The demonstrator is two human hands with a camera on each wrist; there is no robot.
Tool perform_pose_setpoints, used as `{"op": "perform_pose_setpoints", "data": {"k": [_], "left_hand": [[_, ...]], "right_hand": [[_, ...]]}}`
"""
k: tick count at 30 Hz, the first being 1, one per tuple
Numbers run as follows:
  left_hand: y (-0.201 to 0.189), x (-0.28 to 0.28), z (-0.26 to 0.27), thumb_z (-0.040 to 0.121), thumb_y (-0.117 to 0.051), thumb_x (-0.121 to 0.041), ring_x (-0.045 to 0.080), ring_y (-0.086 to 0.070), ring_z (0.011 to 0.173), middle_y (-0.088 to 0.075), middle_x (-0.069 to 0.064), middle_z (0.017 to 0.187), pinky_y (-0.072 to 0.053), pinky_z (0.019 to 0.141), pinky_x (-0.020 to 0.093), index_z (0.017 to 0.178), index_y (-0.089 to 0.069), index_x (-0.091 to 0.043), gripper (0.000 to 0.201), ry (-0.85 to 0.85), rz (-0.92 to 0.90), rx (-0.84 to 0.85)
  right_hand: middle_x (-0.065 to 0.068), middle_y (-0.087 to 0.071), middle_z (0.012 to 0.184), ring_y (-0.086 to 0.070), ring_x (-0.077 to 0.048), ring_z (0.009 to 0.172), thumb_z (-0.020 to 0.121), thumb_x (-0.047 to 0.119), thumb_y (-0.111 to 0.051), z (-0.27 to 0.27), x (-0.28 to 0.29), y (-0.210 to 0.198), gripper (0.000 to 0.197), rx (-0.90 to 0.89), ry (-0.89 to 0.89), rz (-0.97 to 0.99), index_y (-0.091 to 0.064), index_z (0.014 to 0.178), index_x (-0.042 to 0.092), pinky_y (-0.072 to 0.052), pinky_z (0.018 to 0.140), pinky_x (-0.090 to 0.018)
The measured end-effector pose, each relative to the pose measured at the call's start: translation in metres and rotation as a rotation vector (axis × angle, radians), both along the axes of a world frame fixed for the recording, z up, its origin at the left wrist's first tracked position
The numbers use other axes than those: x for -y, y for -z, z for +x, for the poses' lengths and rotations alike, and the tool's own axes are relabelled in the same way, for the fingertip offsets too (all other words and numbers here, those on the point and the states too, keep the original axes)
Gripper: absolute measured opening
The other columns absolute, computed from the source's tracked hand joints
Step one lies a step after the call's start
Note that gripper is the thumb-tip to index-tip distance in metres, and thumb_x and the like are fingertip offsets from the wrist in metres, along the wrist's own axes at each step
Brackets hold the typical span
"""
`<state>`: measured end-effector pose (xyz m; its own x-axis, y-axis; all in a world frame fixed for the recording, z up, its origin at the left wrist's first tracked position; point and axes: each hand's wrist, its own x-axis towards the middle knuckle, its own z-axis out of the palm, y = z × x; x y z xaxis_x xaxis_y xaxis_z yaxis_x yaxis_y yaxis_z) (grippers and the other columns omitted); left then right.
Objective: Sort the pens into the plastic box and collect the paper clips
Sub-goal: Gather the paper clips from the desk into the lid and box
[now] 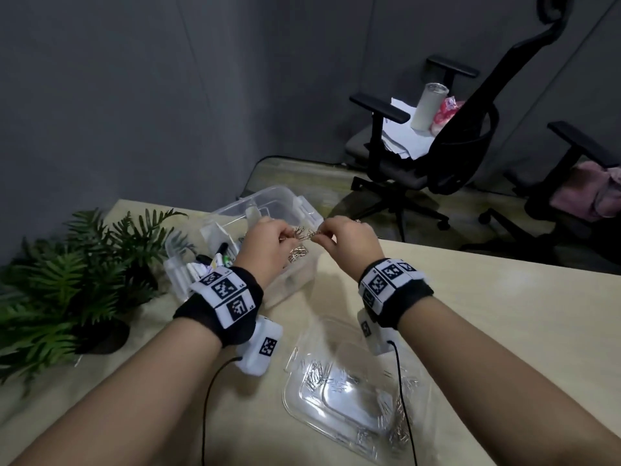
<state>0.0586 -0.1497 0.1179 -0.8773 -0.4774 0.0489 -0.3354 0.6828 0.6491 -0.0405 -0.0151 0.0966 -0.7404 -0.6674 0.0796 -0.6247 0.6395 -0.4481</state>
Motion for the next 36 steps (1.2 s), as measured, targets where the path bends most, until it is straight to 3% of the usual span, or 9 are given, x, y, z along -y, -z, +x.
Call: {"op": "perform_pose_setpoints", "data": {"k": [8,12,15,18,22,24,27,32,36], "left_hand": [[0.03,0.006,-0.032,0.085,-0.067,-0.013,0.023,-0.061,0.087,-0.062,0.01,0.099,-0.05,0.081,0.031,0.092,-0.072,-0.011,0.009,0.04,0.011,0.1],[0.04,0.008,-0.036,0.084,-0.068,-0.015,0.023,-0.056,0.109,-0.058,0.01,0.109,-0.047,0.095,0.033,0.102,-0.07,-0.014,0.019,0.058,0.012,0.175],[0.037,0.007,-0.034,0.084,-0.068,-0.017,0.024,-0.052,0.115,-0.061,0.011,0.105,-0.044,0.096,0.034,0.104,-0.069,-0.006,0.023,0.072,0.004,0.189],[0.026,0.0,-0.026,0.086,-0.066,-0.021,0.021,-0.056,0.104,-0.059,0.007,0.11,-0.045,0.094,0.034,0.112,-0.066,-0.009,0.029,0.09,-0.008,0.104],[0.01,-0.024,-0.005,0.086,-0.068,-0.021,0.014,-0.057,0.083,-0.058,-0.001,0.099,-0.045,0.077,0.014,0.112,-0.064,-0.015,0.027,0.176,0.116,-0.007],[0.014,-0.04,0.008,0.086,-0.068,-0.021,0.014,-0.059,0.081,-0.061,-0.002,0.095,-0.047,0.073,0.014,0.109,-0.064,-0.016,0.023,0.225,0.21,0.044],[0.04,-0.063,0.029,0.084,-0.07,-0.017,0.014,-0.059,0.082,-0.06,-0.004,0.094,-0.052,0.077,0.025,0.104,-0.064,-0.019,0.021,0.267,0.264,0.181],[0.101,-0.075,0.064,0.075,-0.076,-0.007,0.004,-0.052,0.074,-0.052,-0.005,0.093,-0.042,0.059,0.007,0.098,-0.064,-0.018,0.028,0.274,0.29,0.404],[0.137,-0.074,0.086,0.063,-0.086,-0.024,0.006,-0.052,0.088,-0.047,-0.012,0.094,-0.043,0.081,0.016,0.104,-0.063,-0.024,0.048,0.277,0.214,0.546]], "right_hand": [[0.007,-0.068,0.101,-0.06,-0.015,0.097,0.091,0.039,-0.057,-0.012,0.017,0.027,0.021,-0.019,0.0,0.096,-0.065,0.106,0.027,-0.033,0.091,-0.037],[0.01,-0.066,0.112,-0.06,-0.013,0.101,0.089,0.034,-0.061,-0.015,0.014,0.027,0.026,0.024,-0.013,0.005,-0.062,0.115,0.028,-0.033,0.095,-0.037],[0.011,-0.062,0.115,-0.06,-0.011,0.089,0.09,0.034,-0.06,-0.015,0.002,0.024,0.025,0.027,-0.016,-0.054,-0.063,0.113,0.027,-0.032,0.093,-0.035],[0.011,-0.059,0.103,-0.053,-0.006,0.071,0.09,0.035,-0.061,-0.011,-0.025,0.023,0.021,0.024,0.019,-0.169,-0.065,0.108,0.024,-0.039,0.086,-0.035],[0.012,-0.055,0.088,-0.053,-0.009,0.068,0.087,0.031,-0.065,0.004,-0.077,0.044,0.015,0.138,0.131,-0.16,-0.065,0.1,0.023,-0.047,0.081,-0.034],[0.012,-0.058,0.089,-0.054,-0.008,0.072,0.085,0.035,-0.067,0.016,-0.104,0.067,0.017,0.204,0.153,-0.015,-0.066,0.099,0.026,-0.047,0.083,-0.033],[0.011,-0.056,0.091,-0.056,-0.011,0.081,0.086,0.042,-0.065,0.038,-0.134,0.099,0.022,0.319,0.129,0.195,-0.067,0.102,0.028,-0.048,0.082,-0.031],[0.003,-0.056,0.104,-0.058,-0.015,0.09,0.093,0.034,-0.057,0.052,-0.146,0.122,0.022,0.389,0.046,0.268,-0.067,0.112,0.028,-0.047,0.084,-0.029],[0.001,-0.052,0.105,-0.057,-0.017,0.092,0.091,0.027,-0.06,0.045,-0.143,0.129,0.023,0.43,0.019,0.265,-0.068,0.113,0.026,-0.046,0.085,-0.028]]}}
